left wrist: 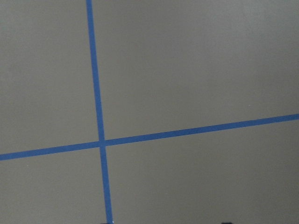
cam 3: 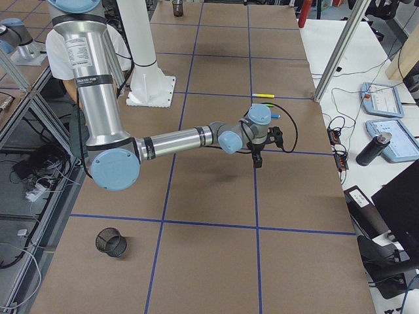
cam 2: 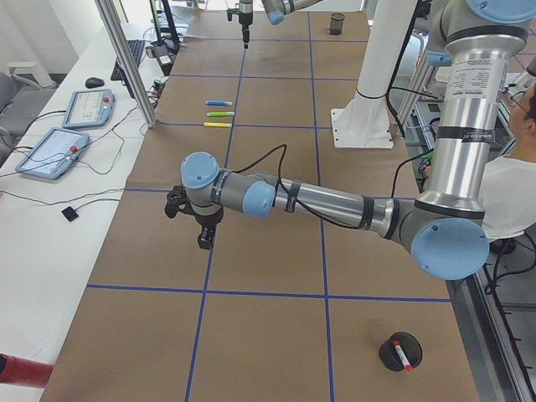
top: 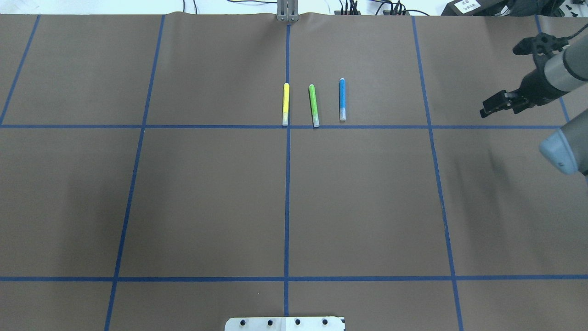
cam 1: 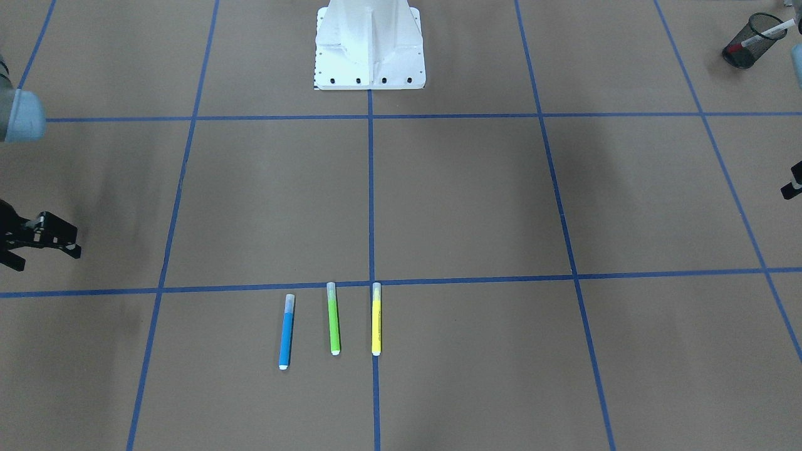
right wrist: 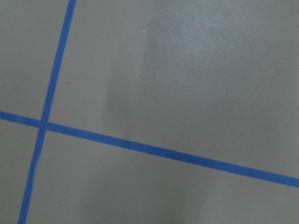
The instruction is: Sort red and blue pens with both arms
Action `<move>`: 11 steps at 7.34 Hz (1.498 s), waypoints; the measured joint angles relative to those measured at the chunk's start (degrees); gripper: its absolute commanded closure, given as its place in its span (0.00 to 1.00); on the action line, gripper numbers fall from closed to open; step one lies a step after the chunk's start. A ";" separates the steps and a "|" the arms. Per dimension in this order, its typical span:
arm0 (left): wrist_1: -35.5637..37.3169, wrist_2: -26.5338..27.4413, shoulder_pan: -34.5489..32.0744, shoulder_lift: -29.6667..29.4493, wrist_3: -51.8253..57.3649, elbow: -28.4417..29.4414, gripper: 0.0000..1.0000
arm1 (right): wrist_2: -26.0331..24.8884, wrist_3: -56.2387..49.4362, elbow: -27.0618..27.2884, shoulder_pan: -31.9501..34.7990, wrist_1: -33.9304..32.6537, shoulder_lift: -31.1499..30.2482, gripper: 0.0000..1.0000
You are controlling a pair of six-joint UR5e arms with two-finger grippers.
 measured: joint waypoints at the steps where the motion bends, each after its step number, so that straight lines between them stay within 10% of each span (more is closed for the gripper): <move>1: 0.44 -0.99 0.34 -0.51 -0.05 0.02 0.11 | -1.66 6.22 -2.07 -2.86 -0.08 5.01 0.00; 7: 0.69 -2.50 0.61 -0.80 -0.04 -0.30 0.08 | -12.08 23.04 -26.52 -12.80 0.03 32.91 0.06; 11: 0.59 -2.50 0.61 -0.73 -0.03 -0.56 0.08 | -13.58 26.23 -38.02 -14.58 3.81 39.20 0.17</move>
